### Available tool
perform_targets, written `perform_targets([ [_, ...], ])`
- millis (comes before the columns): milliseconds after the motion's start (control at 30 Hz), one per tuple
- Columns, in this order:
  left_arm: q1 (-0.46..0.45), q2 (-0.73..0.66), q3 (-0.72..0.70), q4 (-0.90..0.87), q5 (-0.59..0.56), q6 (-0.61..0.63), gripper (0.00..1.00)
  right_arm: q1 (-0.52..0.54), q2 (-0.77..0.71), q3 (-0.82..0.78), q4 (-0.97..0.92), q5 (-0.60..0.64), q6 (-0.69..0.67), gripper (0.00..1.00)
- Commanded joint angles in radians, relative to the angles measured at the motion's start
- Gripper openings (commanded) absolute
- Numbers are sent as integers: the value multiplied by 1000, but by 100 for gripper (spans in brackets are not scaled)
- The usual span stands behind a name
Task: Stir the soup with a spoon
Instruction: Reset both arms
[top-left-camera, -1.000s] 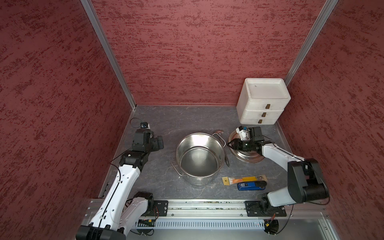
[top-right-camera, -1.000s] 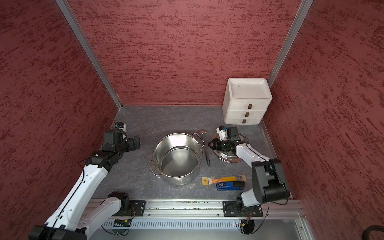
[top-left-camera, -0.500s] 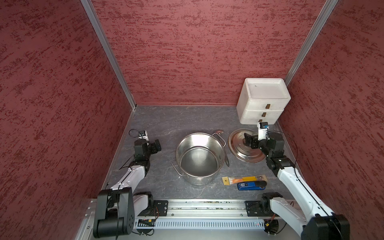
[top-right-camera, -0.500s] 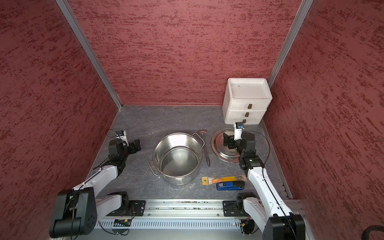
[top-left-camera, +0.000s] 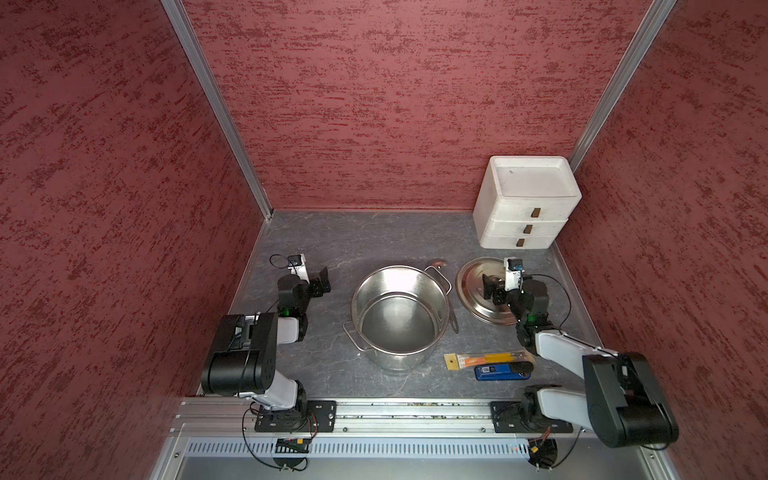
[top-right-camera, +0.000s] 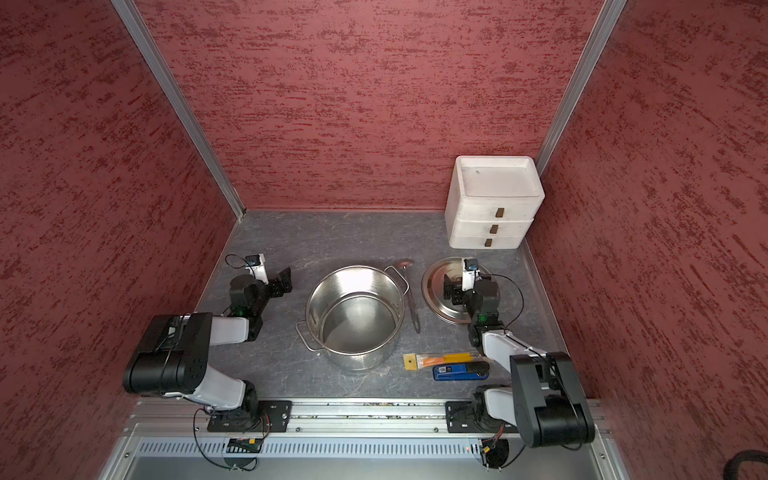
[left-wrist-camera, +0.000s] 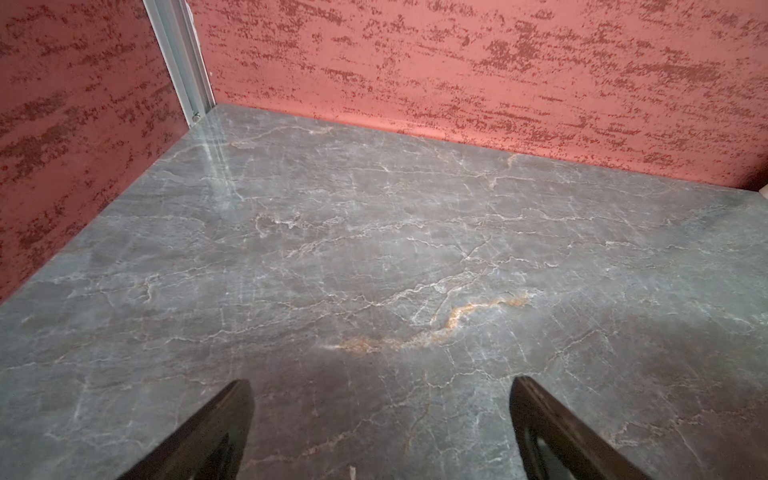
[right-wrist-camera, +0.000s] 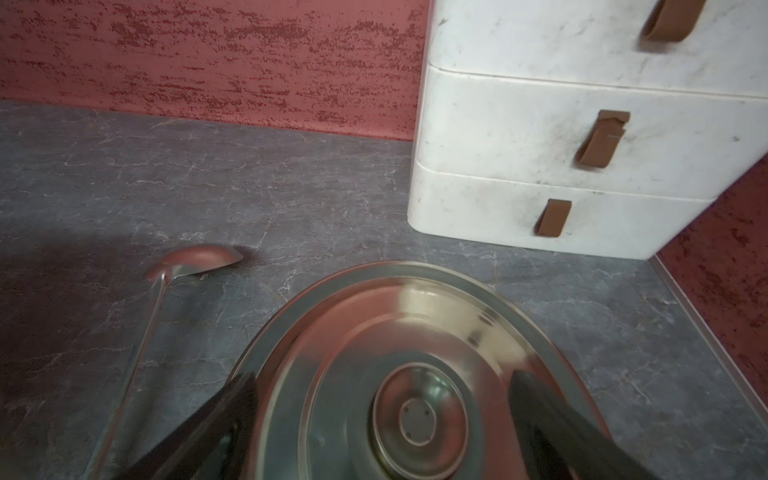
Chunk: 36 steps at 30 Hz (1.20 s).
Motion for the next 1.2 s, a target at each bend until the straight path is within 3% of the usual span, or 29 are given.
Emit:
perform_targets([
  [0, -8, -4, 0, 64, 5, 22, 100, -15, 66, 4, 198, 18, 26, 98],
  [200, -28, 0, 6, 61, -29, 38, 100, -20, 240, 37, 291, 35, 37, 98],
  [367, -29, -1, 6, 60, -31, 38, 100, -57, 236, 74, 205, -18, 71, 99],
  [933, -40, 1, 8, 58, -42, 43, 100, -58, 235, 64, 219, -17, 70, 99],
  [1167, -14, 0, 13, 48, 7, 32, 100, -57, 236, 65, 220, -18, 70, 99],
])
